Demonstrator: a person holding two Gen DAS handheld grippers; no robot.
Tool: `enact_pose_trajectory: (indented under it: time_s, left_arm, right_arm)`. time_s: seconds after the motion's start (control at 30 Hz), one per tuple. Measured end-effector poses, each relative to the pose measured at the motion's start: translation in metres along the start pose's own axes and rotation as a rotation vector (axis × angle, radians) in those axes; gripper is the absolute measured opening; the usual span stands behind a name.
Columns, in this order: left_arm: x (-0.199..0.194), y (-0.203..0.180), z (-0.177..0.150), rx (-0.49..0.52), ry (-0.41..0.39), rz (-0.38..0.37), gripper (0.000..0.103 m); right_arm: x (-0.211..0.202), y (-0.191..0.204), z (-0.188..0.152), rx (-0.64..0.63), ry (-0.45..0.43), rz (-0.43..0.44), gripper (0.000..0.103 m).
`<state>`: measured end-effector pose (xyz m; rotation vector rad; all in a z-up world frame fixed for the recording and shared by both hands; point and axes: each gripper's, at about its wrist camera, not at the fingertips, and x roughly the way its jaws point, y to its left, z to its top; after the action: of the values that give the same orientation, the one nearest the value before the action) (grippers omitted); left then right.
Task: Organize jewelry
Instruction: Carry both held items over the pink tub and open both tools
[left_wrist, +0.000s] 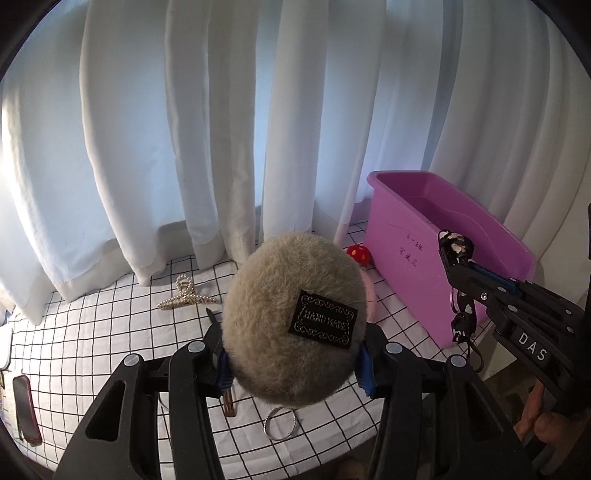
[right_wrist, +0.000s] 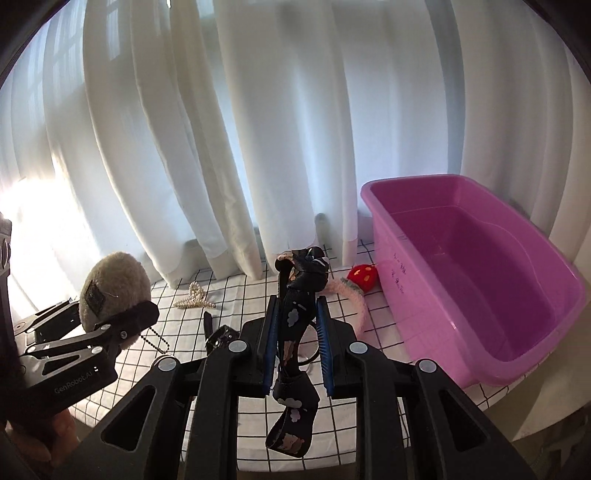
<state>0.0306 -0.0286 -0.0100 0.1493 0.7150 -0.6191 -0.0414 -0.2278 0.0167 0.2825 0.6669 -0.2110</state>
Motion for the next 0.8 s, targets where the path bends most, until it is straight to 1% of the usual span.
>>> enact_pose_trajectory:
  time_s: [0.13, 0.2, 0.3, 0.37, 0.47, 0.53, 0.63, 0.8]
  left_arm:
    - [0.010, -0.038, 0.026, 0.068, -0.023, -0.078, 0.049]
    - [0.017, -0.062, 0.038, 0.092, -0.032, -0.118, 0.049]
    - [0.031, -0.099, 0.053, 0.119, -0.043, -0.158, 0.049]
    - [0.043, -0.125, 0.063, 0.128, -0.045, -0.173, 0.049]
    - [0.069, -0.160, 0.074, 0.117, -0.008, -0.188, 0.049]
    - [0.090, -0.182, 0.080, 0.111, 0.026, -0.186, 0.049]
    - [0.119, -0.208, 0.086, 0.099, 0.080, -0.162, 0.049]
    - [0.159, -0.235, 0.094, 0.088, 0.177, -0.106, 0.049]
  right_arm:
    - [-0.017, -0.032, 0.017, 0.048, -0.046, -0.060, 0.019]
    - [-0.023, -0.055, 0.024, 0.070, -0.060, -0.085, 0.019]
    - [-0.029, -0.092, 0.034, 0.088, -0.068, -0.115, 0.019]
    - [-0.028, -0.119, 0.040, 0.095, -0.062, -0.123, 0.019]
    - [-0.022, -0.161, 0.049, 0.108, -0.027, -0.112, 0.019]
    - [-0.014, -0.187, 0.054, 0.103, 0.002, -0.113, 0.019]
    - [0.006, -0.218, 0.057, 0.105, 0.066, -0.101, 0.019]
    - [0.038, -0.251, 0.055, 0.098, 0.179, -0.067, 0.019]
